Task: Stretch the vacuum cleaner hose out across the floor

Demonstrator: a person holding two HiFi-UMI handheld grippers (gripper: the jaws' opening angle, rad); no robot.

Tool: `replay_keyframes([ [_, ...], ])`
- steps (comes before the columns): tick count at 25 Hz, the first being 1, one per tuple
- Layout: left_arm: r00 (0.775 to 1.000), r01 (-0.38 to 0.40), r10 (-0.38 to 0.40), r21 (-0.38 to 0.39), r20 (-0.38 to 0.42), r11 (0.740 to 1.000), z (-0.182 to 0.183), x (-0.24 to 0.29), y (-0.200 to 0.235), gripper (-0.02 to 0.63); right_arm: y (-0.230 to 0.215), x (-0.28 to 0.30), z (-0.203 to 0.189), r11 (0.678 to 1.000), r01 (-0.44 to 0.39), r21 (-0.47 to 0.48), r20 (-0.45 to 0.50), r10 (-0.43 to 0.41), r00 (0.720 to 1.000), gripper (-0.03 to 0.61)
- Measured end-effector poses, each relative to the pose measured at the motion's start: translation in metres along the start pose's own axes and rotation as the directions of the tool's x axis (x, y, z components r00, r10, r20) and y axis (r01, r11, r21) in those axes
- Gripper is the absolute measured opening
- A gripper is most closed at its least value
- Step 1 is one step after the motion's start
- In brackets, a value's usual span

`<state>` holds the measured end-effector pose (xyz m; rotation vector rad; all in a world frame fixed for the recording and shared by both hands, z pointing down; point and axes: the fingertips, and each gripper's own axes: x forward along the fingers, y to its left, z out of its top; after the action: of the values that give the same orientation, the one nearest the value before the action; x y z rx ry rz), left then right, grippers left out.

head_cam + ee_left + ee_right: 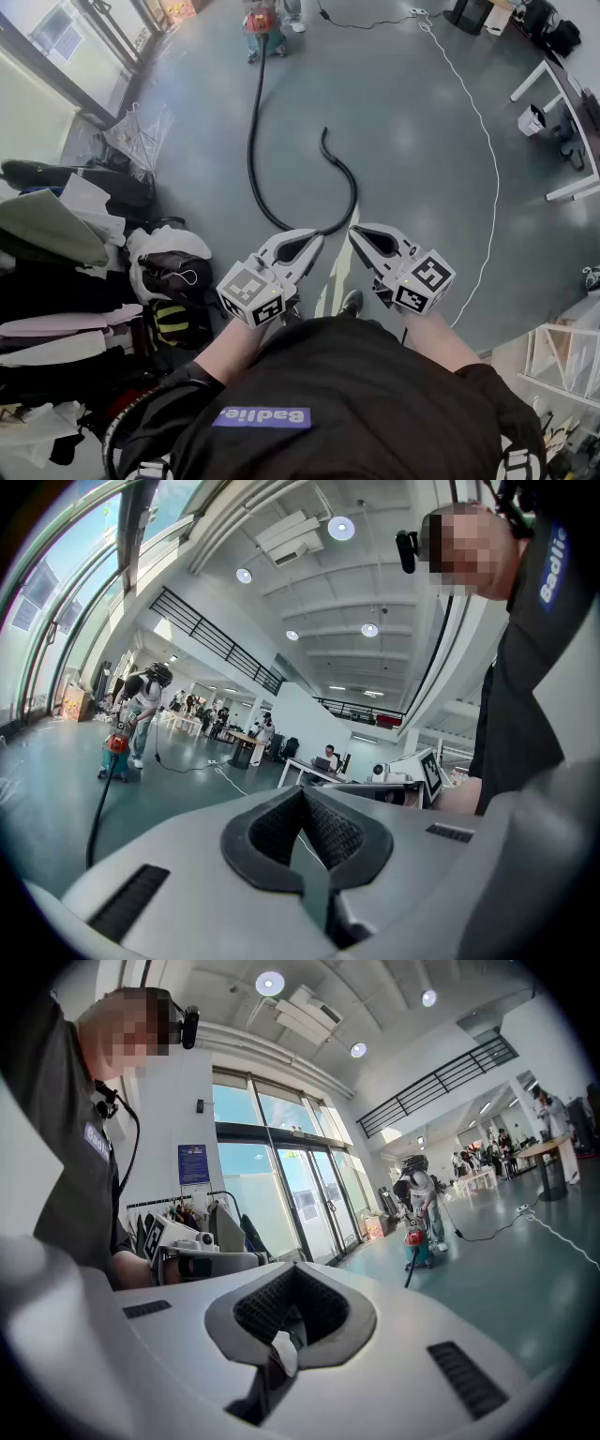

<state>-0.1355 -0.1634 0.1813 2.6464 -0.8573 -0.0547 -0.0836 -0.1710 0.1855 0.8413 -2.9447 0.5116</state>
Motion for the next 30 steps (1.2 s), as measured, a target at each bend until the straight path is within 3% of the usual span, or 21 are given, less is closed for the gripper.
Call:
replay_keyframes([
  [15, 1.000, 0.005, -0.004, 0.011, -0.027, 1.000, -0.003, 0.039, -0.014, 0.008, -0.026, -0.027, 0.007, 0.999, -0.023, 0.034, 0.037, 0.022, 0.999, 0.003],
  [23, 0.999, -0.019, 0.020, 0.060, -0.031, 0.998, 0.010, 0.080, -0.031, 0.008, -0.062, -0.061, 0.023, 0.998, -0.046, 0.037, 0.073, 0.043, 0.996, 0.003],
  [30, 0.999, -0.039, 0.040, 0.064, -0.017, 0.997, 0.019, 0.109, -0.027, 0.008, -0.093, -0.068, 0.030, 0.998, -0.060, 0.036, 0.042, 0.058, 0.997, 0.003],
])
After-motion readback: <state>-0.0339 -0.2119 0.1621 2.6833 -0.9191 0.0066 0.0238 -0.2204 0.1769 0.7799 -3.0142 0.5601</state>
